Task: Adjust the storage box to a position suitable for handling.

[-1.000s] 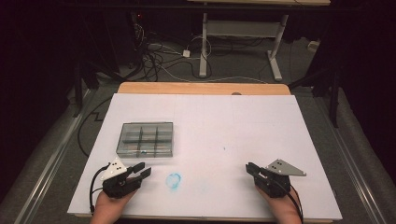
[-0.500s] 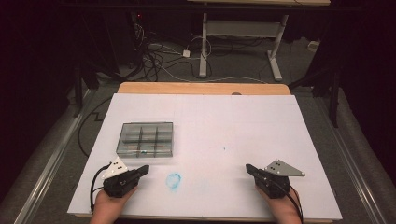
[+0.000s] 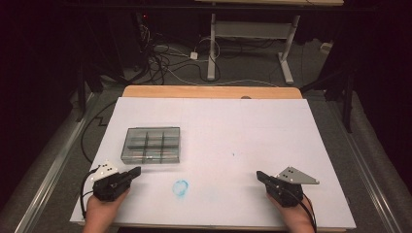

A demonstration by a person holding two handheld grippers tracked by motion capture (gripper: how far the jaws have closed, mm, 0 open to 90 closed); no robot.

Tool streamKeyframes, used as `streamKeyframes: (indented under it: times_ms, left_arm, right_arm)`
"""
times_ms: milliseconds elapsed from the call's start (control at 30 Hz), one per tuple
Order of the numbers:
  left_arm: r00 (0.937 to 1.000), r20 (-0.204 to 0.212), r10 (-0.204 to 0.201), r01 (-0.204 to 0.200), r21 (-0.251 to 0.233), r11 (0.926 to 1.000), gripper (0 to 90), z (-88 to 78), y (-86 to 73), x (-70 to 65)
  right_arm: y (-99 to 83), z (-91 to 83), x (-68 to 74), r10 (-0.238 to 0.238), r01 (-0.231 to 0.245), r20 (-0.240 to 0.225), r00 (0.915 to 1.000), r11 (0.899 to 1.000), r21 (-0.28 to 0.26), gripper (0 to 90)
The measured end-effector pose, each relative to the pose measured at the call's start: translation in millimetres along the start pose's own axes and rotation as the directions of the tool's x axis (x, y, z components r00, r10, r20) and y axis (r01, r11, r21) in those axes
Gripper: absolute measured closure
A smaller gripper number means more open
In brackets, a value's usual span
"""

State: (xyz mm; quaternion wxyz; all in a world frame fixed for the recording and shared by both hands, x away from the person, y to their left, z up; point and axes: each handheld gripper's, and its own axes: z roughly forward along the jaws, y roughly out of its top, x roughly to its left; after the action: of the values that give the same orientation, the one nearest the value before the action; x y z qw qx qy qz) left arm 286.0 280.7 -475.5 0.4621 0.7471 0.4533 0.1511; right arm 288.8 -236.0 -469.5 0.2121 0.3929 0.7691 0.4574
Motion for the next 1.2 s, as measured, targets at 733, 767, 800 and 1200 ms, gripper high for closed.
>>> streamKeyframes:
  times_ms: [733, 767, 800, 1200]
  left_arm:
    - [0.9884, -0.112, -0.102, 0.098, -0.042, 0.9943, 87.5, -23.5, -7.0, 45.2]
    - [0.989, -0.113, -0.095, 0.091, -0.04, 0.995, 87.5, -22.5, -6.4, 43.6]
    - [0.9897, -0.109, -0.093, 0.089, -0.042, 0.9952, 87.5, -21.9, -5.7, 42.3]
    - [0.9922, -0.065, -0.106, 0.1, -0.095, 0.9905, 87.6, -18.8, 24.8, 38.1]
  right_arm:
    - [0.6, -0.9, -0.8, 0.006, -0.006, -0.003, 1.0, 1.0, 0.006, 90.0]
    - [0.5, -0.7, -0.6, 0.004, -0.004, -0.003, 1.0, 1.0, 0.007, 90.0]
    - [0.5, -0.7, -0.6, 0.003, -0.003, -0.004, 1.0, 1.0, 0.006, 90.0]
    - [-1.4, -0.8, -3.5, 0.002, -0.002, -0.006, 1.0, 1.0, 0.004, 90.0]
